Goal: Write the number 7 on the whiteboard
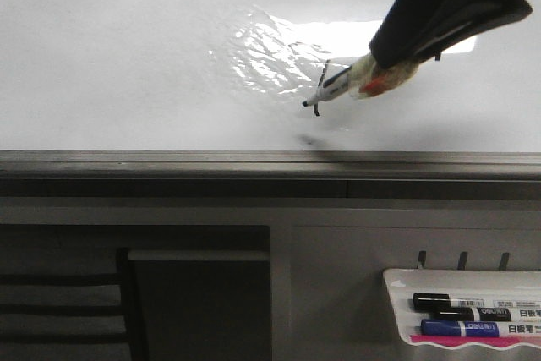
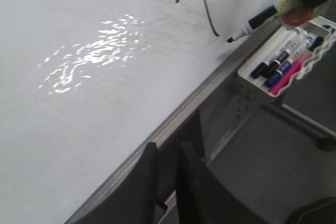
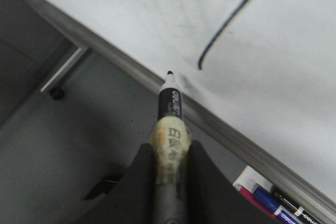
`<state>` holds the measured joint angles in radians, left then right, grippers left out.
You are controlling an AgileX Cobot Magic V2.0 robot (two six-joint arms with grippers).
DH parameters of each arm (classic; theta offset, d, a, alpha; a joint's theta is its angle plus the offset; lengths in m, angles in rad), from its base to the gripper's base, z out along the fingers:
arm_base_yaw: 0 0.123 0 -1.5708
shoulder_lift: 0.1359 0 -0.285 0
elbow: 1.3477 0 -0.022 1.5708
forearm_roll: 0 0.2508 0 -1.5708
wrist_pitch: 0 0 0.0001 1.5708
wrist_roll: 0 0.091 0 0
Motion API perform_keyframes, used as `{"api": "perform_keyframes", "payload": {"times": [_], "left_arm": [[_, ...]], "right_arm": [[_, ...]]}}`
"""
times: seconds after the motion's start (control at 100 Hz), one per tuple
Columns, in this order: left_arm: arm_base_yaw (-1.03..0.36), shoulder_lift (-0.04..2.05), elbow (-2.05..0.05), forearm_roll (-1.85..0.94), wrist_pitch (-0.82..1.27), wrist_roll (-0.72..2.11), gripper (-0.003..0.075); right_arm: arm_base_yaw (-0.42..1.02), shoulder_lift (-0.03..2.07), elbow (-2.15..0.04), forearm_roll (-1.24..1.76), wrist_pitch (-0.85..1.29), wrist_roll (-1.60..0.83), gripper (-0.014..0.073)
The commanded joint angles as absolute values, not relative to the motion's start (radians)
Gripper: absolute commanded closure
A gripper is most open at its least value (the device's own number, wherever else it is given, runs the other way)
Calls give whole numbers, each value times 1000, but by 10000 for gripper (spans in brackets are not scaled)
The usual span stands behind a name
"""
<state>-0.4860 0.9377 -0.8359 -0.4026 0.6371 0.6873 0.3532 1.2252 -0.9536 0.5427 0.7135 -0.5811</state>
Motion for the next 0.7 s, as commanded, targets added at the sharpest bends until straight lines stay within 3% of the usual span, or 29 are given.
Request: {"api": "perform_keyframes", "payload": {"times": [0.0,0.13,0.28,0.53,0.69], "left_arm": [[-532,954,-901,-427,659,747,660],[-625,1029,-946,-427,744,822,659],[-740,1107,-970,-427,663,869,644],[-875,1226,-1043,-427,603,909,401],[-915,1270,-1057,-427,547,909,384]], "right_arm": [[379,1156,-1005,574,802,-754,647],[420,1090,-1012,575,909,-951,647],[428,1021,-1012,572,914,-1021,647],[428,968,-1012,568,907,-1022,647],[428,968,-1012,568,917,-1022,647]]}}
